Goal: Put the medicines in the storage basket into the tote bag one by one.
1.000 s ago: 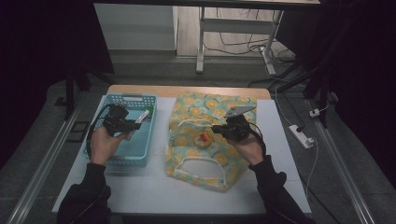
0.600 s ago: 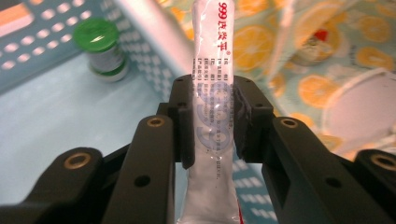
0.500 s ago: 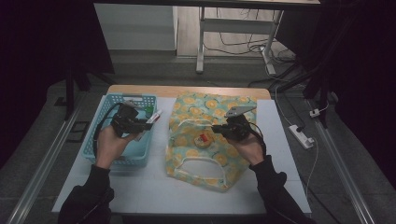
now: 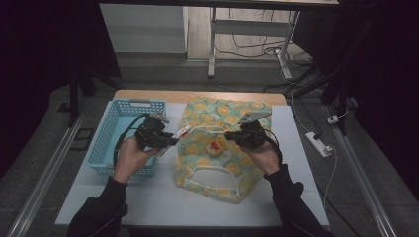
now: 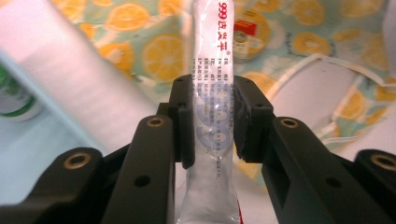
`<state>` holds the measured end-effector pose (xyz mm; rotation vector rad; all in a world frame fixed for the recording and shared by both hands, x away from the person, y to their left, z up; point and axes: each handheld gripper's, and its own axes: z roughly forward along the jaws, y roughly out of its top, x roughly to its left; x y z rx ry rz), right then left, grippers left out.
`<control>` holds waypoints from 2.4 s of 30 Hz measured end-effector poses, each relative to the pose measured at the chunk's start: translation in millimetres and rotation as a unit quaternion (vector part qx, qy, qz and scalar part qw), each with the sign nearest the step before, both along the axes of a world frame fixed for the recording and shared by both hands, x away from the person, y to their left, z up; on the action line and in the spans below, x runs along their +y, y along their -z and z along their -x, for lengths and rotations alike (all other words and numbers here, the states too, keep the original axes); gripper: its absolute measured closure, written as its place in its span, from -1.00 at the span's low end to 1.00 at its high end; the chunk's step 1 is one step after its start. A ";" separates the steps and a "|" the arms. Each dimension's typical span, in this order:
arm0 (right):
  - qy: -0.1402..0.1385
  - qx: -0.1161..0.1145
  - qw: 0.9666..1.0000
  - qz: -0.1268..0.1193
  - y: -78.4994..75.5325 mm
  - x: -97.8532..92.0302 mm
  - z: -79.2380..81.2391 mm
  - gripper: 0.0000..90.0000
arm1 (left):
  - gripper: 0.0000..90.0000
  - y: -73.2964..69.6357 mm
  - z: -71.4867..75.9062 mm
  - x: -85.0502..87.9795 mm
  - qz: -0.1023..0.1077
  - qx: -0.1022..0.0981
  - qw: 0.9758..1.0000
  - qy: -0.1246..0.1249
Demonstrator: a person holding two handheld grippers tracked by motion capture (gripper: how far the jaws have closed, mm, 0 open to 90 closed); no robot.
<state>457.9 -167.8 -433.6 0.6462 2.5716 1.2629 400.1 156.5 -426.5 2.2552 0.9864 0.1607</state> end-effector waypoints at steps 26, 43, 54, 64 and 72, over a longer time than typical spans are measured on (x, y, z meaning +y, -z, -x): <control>-0.007 -0.010 1.000 -0.007 -6.0 3.1 5.7 1.00 | 0.58 35.7 -11.5 -73.3 -0.016 0.028 0.997 0.067; -0.011 -0.010 1.000 -0.007 -7.0 4.6 7.7 1.00 | 0.58 49.5 -30.7 -87.5 -0.025 0.017 0.999 0.035; -0.011 -0.012 1.000 -0.007 -8.6 4.5 8.8 1.00 | 0.58 50.6 -44.5 -99.0 -0.027 0.000 0.999 0.017; -0.014 -0.013 1.000 -0.008 -9.4 5.6 10.4 1.00 | 0.58 51.9 -61.5 -99.0 -0.018 -0.005 1.000 -0.018; -0.015 -0.010 1.000 -0.004 -6.4 7.6 9.8 1.00 | 0.58 57.9 -73.8 -94.3 -0.014 -0.006 0.999 -0.049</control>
